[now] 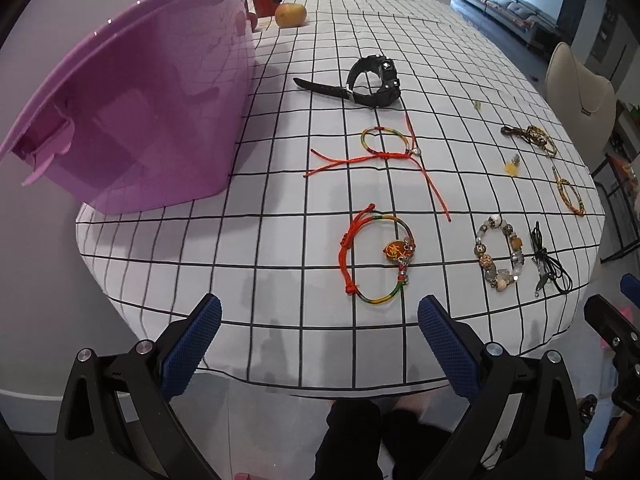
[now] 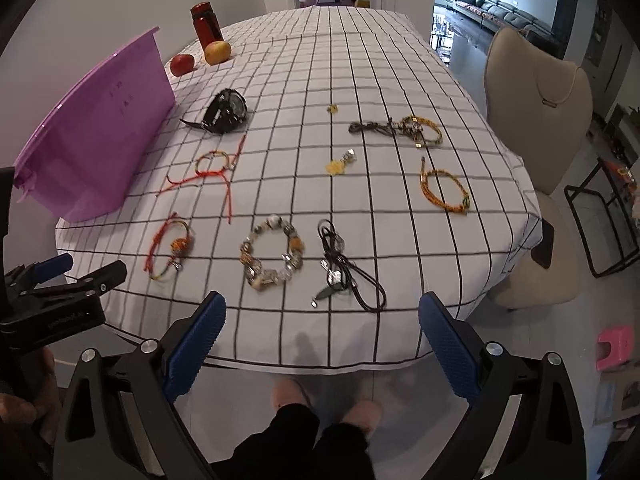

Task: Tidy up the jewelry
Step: 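Grasp the red-cord charm bracelet with the left tool while the right tool grasps the black cord keychain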

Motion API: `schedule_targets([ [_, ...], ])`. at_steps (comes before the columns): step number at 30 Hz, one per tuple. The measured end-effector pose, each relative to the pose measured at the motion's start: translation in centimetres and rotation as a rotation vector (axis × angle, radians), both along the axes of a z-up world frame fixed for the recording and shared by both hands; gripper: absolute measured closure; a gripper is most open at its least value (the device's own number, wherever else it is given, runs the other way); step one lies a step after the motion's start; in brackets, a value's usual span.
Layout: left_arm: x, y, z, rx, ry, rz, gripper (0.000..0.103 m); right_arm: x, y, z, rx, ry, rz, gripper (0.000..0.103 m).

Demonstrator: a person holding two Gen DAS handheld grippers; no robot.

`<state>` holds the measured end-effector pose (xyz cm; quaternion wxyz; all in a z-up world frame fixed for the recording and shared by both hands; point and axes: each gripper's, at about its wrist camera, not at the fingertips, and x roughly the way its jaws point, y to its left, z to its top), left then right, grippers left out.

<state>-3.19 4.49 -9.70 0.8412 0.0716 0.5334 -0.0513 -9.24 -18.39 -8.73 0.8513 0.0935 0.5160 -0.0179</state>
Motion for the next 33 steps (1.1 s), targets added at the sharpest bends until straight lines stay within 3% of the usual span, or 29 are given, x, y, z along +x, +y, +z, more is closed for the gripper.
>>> schedule_targets([
  [7, -0.7, -1.0, -1.5, -0.043, -0.064, 0.035, 0.006, -0.2, -1.8, -2.2, 0.021, -0.048, -0.004, 0.010],
  [17, -1.0, -1.7, -3.5, -0.008, -0.182, 0.086, 0.006, 0.3, -2.9, -6.1, -0.033, -0.097, 0.041, 0.010],
  [27, -0.1, -2.5, -5.8, -0.028, -0.200, 0.049, 0.007, 1.5, -3.6, -7.2, -0.045, -0.141, 0.011, 0.010],
  [33, 0.3, -2.6, -6.3, -0.049, -0.192, 0.053, 0.012, 1.8, -2.7, -7.5, -0.123, -0.162, 0.046, 0.011],
])
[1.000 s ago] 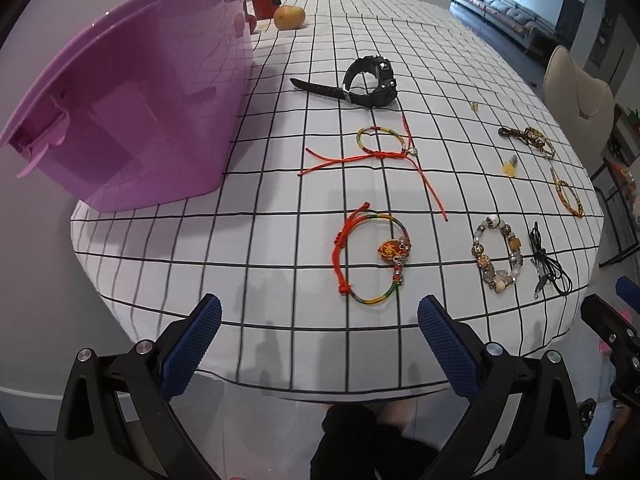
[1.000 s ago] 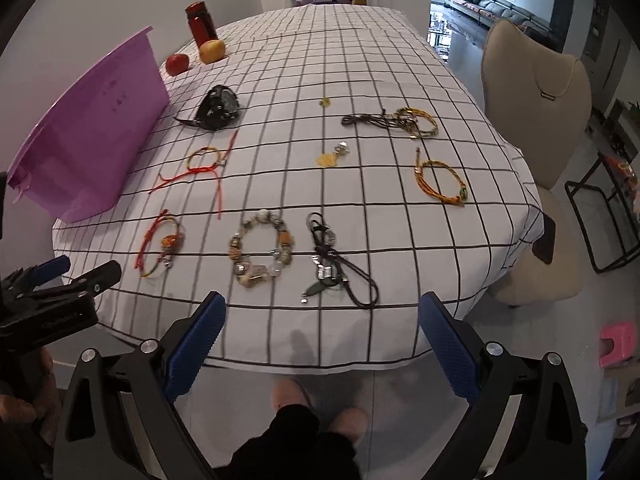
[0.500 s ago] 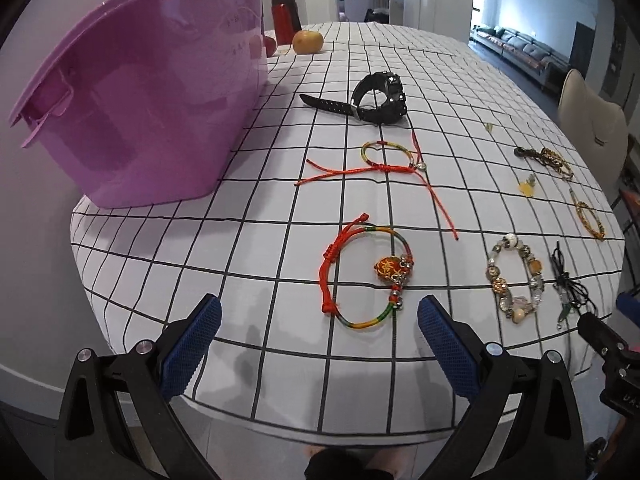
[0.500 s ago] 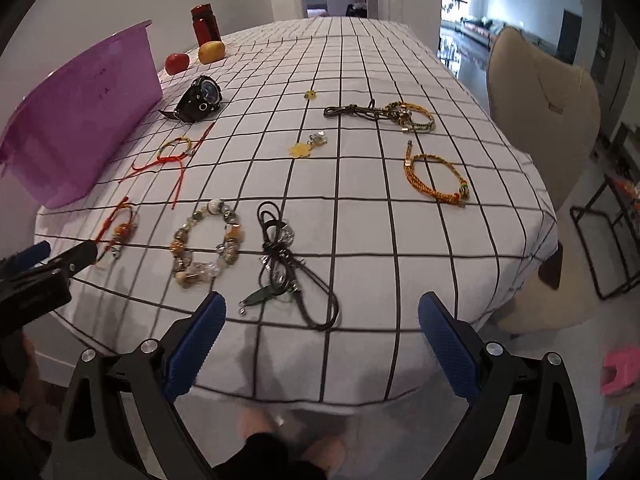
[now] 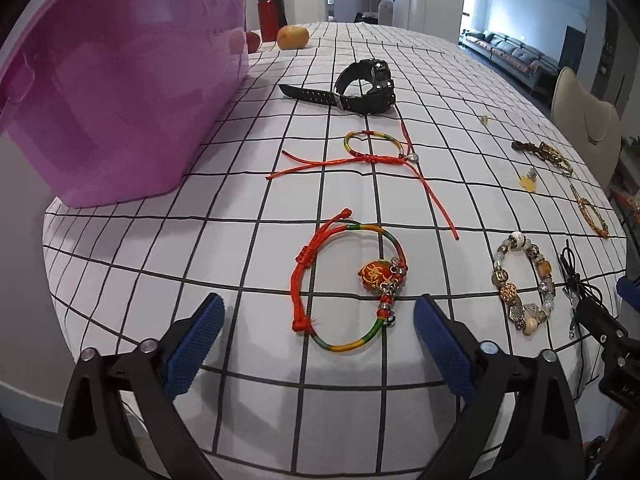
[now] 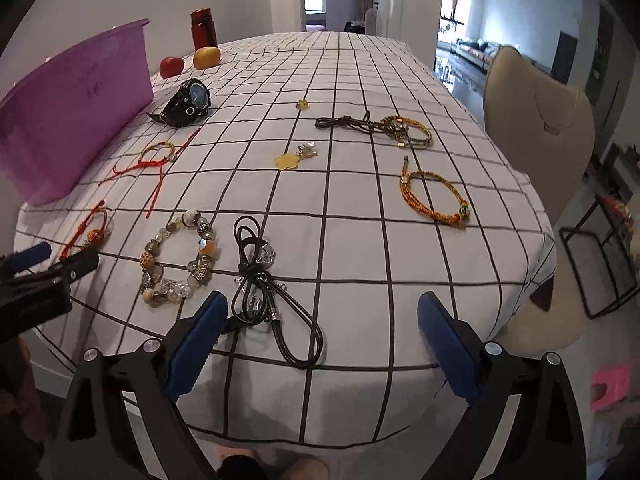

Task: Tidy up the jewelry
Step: 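Grasp the red-cord charm bracelet with the left tool while the right tool grasps the black cord keychain, then carry both held pieces over the pink tub and open both tools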

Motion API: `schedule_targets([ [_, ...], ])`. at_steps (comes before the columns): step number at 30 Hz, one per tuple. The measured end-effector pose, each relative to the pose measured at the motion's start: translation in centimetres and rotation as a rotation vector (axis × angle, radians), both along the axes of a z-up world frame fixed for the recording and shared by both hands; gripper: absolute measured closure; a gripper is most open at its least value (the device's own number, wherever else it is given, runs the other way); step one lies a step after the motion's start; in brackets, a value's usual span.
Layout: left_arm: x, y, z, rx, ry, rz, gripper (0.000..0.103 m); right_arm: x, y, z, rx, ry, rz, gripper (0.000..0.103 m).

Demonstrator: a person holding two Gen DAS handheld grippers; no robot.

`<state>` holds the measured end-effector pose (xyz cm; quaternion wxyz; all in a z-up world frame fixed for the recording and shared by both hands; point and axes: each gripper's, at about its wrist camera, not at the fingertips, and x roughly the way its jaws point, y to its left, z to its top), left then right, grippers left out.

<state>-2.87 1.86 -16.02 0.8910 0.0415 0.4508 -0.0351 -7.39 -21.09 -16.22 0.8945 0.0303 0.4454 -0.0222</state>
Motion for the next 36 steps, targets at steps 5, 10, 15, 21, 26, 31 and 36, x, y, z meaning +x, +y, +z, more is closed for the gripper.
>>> schedule_targets([
  [5, 0.0, -0.1, -0.2, -0.003, -0.016, -0.002, 0.012, 0.3, 0.6, -0.4, -0.021, -0.004, 0.025, 0.030],
  [10, 0.1, 0.0, -0.3, -0.032, -0.014, -0.001, 0.013, 0.4, 1.0, -0.2, 0.000, -0.016, 0.046, 0.047],
  [15, -0.3, -0.1, -0.3, -0.042, -0.029, -0.002, 0.018, 0.3, 1.3, -0.1, 0.007, -0.023, 0.058, 0.076],
  [21, -1.0, -0.8, 0.0, -0.047, -0.052, -0.030, 0.045, 0.2, 1.0, 0.0, 0.030, -0.022, 0.048, 0.096],
  [26, -0.8, -0.9, 0.4, -0.057, -0.042, -0.026, 0.095, 0.0, 0.6, 0.2, 0.075, -0.021, 0.040, 0.096],
  [31, -0.8, -0.6, 1.3, -0.088, -0.032, -0.025, 0.095, -0.1, 0.5, 1.3, 0.095, -0.029, 0.047, 0.097],
  [36, -1.1, -1.0, 3.6, -0.116, -0.031, -0.041, 0.095, -0.2, 0.3, 2.8, 0.122, -0.023, 0.056, 0.097],
])
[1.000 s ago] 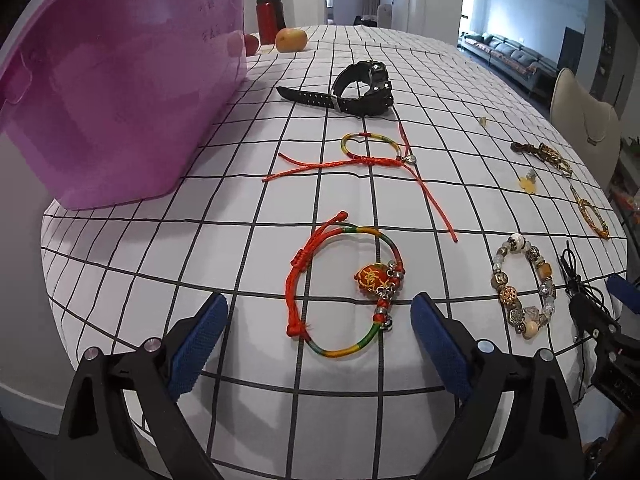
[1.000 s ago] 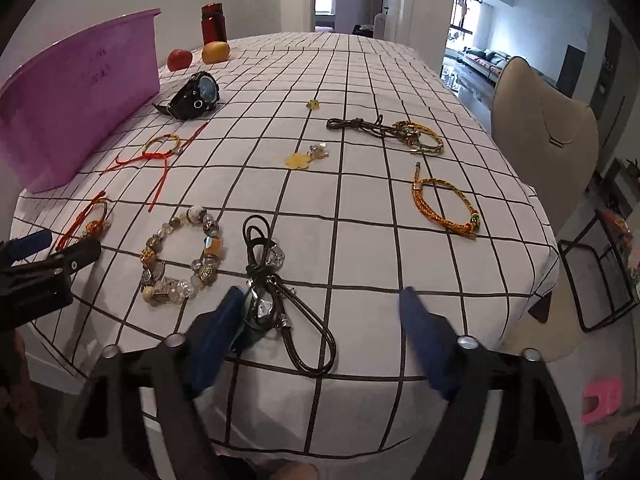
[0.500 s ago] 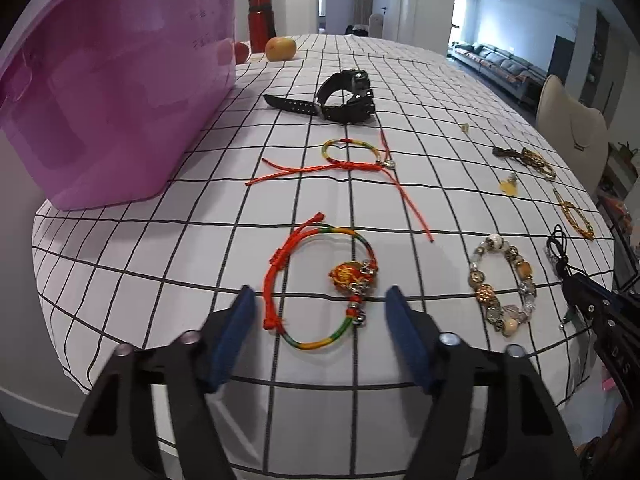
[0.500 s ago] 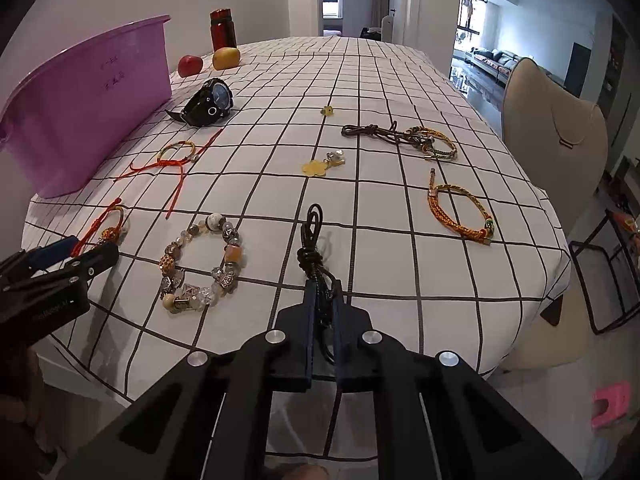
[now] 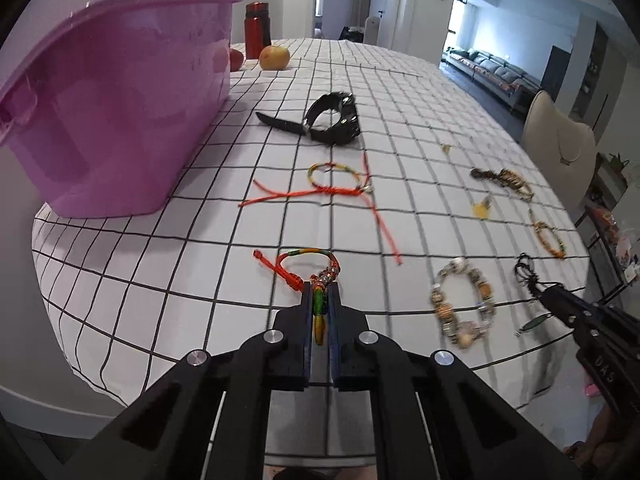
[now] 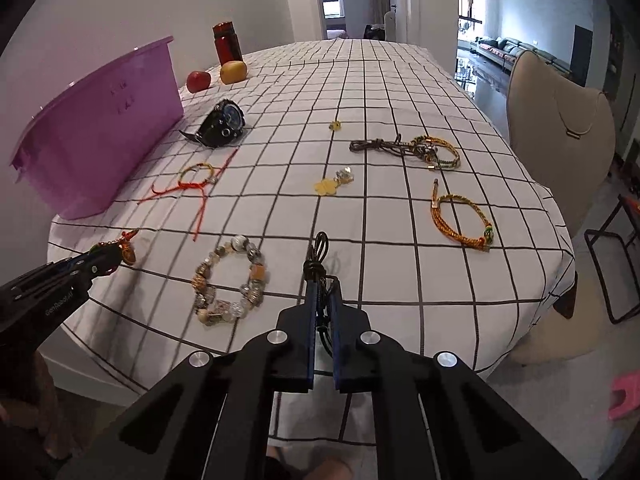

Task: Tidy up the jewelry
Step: 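Carry both held pieces over the pink tub and open both tools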

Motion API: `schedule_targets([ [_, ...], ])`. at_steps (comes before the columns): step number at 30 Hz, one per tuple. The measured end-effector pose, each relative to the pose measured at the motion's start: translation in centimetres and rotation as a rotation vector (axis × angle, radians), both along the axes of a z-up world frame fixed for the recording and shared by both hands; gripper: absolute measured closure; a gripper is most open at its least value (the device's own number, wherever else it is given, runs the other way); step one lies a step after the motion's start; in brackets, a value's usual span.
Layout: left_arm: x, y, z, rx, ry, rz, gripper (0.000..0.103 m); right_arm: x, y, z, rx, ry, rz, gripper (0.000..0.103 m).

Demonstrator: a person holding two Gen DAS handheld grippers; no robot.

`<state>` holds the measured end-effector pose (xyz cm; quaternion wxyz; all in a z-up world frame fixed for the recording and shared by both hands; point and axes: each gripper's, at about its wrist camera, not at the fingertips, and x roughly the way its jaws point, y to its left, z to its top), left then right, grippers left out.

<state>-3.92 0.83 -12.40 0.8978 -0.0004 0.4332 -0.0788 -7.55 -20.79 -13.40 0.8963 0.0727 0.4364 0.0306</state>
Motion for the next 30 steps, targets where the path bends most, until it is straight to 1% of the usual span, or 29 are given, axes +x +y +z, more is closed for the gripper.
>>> schedule_targets([
  [4, -0.6, -0.6, 2.2, -0.020, 0.007, -0.014, 0.095, -0.1, -0.1, 1.9, 0.007, -0.006, 0.015, 0.097],
  [8, -1.3, -1.1, 5.2, -0.027, -0.007, -0.021, 0.096, 0.1, -0.4, 4.6, 0.030, -0.021, 0.039, 0.097],
  [11, -1.5, -0.9, 7.5, -0.037, -0.013, -0.006, 0.096, 0.4, -0.4, 6.9, 0.050, -0.038, 0.064, 0.097],
  [17, -1.8, 0.4, 12.9, -0.062, -0.077, 0.033, 0.095, 1.9, 0.6, 12.3, 0.066, -0.101, 0.137, 0.097],
  [18, -1.7, 1.0, 14.1, -0.069, -0.094, 0.043, 0.095, 2.3, 1.0, 13.0, 0.071, -0.110, 0.149, 0.097],
  [23, -0.3, 3.5, 17.6, -0.063, -0.149, 0.073, 0.095, 5.0, 4.4, 17.3, 0.092, -0.173, 0.218, 0.097],
  [27, 2.2, 6.6, 20.2, -0.062, -0.190, 0.090, 0.095, 7.7, 7.9, 20.0, 0.119, -0.218, 0.263, 0.097],
  [30, 5.0, 9.5, 21.5, -0.055, -0.196, 0.098, 0.095, 10.3, 11.1, 21.8, 0.136, -0.241, 0.290, 0.097],
])
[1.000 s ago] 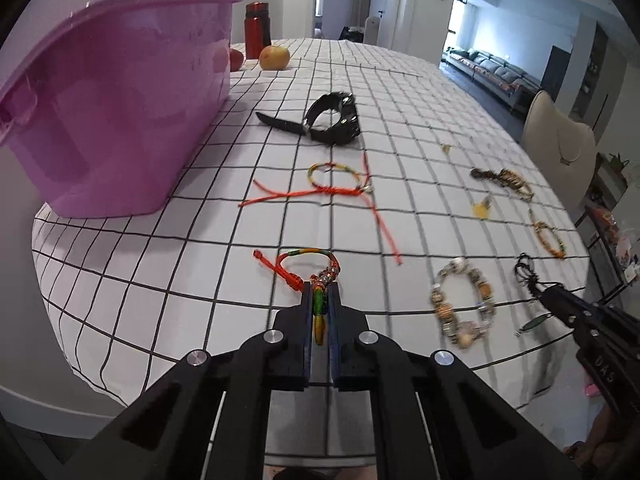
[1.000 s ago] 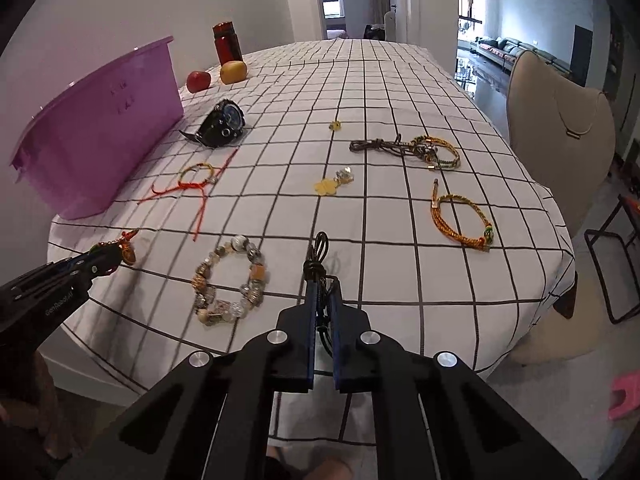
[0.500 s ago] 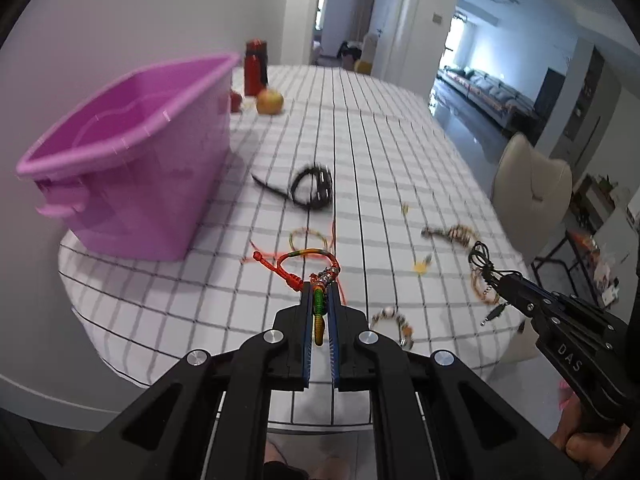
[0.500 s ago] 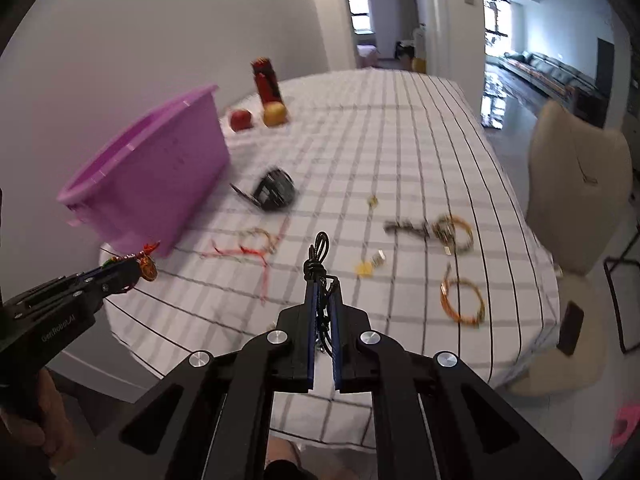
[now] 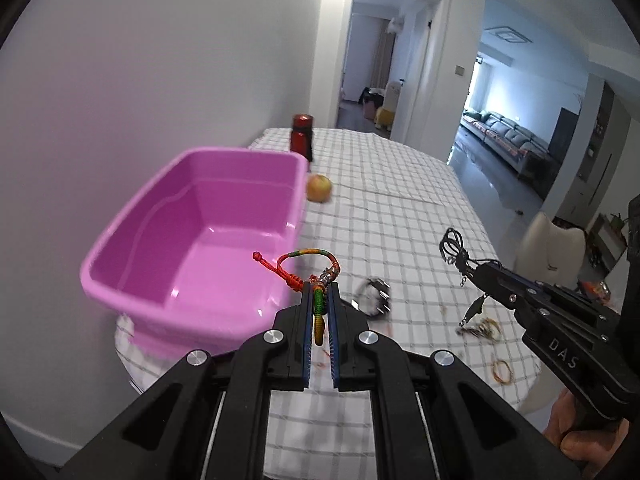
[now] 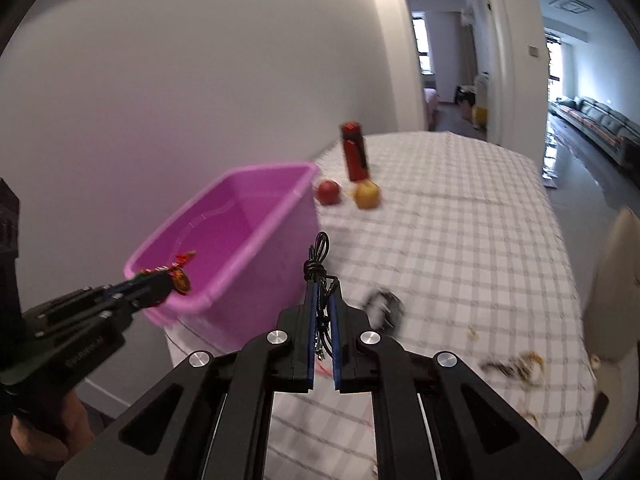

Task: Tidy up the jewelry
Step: 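Carry both held pieces over the pink tub and open both tools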

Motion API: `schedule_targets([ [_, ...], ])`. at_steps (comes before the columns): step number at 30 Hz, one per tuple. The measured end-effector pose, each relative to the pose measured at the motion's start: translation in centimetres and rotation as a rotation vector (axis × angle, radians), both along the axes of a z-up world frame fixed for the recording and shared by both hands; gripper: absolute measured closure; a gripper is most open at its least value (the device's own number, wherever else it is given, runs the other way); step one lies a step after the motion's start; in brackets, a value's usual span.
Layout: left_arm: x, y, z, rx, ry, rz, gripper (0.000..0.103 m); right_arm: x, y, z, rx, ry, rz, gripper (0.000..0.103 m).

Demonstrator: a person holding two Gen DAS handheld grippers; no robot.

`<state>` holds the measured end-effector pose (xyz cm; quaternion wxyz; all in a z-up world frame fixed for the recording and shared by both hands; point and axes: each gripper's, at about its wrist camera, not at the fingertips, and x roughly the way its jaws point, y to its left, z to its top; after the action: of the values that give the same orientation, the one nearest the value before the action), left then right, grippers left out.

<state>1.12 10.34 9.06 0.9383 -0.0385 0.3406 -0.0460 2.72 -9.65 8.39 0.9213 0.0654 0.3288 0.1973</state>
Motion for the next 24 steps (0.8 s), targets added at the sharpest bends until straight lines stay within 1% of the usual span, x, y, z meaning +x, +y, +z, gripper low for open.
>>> schedule_targets([
  [5, 4.5, 5.2, 0.8, -0.007, -0.006, 0.018, 0.095, 4.6, 6.1, 1.7, -0.006, -0.022, 0.047, 0.097],
  [9, 7.7, 8.7, -0.1, -0.004, 0.026, 0.026, 0.095, 8.0, 10.6, 1.6, -0.006, 0.008, 0.071, 0.097],
  [10, 8.2, 9.3, -0.4, -0.003, 0.032, 0.026, 0.095, 8.9, 11.8, 1.4, -0.010, 0.017, 0.077, 0.097],
  [13, 10.2, 11.3, -1.6, 0.012, 0.065, 0.041, 0.095, 10.6, 13.9, 0.6, -0.016, 0.044, 0.092, 0.097],
  [16, 11.6, 12.7, -2.8, -0.007, 0.110, 0.065, 0.095, 12.9, 16.0, -0.6, -0.029, 0.101, 0.126, 0.097],
  [21, 12.9, 13.4, -4.7, -0.012, 0.167, 0.116, 0.095, 15.6, 18.0, -2.7, -0.052, 0.161, 0.190, 0.097],
  [24, 13.3, 14.0, -5.6, -0.034, 0.228, 0.165, 0.095, 16.7, 18.8, -3.6, -0.066, 0.203, 0.225, 0.097],
])
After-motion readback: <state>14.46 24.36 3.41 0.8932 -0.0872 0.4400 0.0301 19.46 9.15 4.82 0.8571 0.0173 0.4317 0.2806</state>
